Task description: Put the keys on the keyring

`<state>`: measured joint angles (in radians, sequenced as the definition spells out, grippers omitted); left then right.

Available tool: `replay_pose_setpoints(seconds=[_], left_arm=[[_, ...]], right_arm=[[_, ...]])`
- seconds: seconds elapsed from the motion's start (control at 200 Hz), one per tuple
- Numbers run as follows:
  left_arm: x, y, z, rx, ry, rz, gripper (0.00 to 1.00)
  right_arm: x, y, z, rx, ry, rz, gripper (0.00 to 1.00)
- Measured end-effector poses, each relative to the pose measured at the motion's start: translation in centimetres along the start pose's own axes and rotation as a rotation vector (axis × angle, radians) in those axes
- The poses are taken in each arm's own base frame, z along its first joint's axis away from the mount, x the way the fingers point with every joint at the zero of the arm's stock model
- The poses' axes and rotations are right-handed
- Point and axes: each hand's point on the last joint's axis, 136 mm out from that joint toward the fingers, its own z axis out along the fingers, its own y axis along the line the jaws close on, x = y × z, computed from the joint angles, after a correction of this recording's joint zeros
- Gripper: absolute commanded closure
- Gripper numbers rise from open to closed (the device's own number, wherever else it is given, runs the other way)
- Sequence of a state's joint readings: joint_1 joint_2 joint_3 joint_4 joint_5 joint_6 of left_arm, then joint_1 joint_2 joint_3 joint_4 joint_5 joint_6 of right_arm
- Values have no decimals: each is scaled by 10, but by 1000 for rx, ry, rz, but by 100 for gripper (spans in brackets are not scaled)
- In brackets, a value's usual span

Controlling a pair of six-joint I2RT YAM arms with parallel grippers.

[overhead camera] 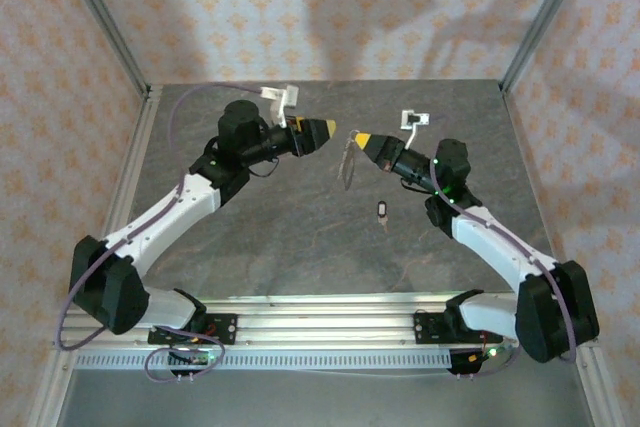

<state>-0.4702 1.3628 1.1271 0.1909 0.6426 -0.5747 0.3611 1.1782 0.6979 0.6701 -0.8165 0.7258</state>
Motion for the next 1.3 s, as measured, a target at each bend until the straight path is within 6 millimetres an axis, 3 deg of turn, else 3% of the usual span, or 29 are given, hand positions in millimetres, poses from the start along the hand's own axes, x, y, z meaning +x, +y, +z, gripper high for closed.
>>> replay_pose_setpoints(seconds=[0.18,0.545,0.871,1.301], left_arm=[[-25,0,-9,-47,-115,-102,36],[-21,16,24,-38,-111,-219,41],[-29,1,24,36,-133,-200,58],[-5,-28,36,118,-71,-172,58]], right_arm=[[-28,16,-11,13,-139,-12,100],[-44,12,0,23,-174,32,100],[-38,21,-2,-6,-158,31,100],[-28,28,-9,-13,-166,42,100]])
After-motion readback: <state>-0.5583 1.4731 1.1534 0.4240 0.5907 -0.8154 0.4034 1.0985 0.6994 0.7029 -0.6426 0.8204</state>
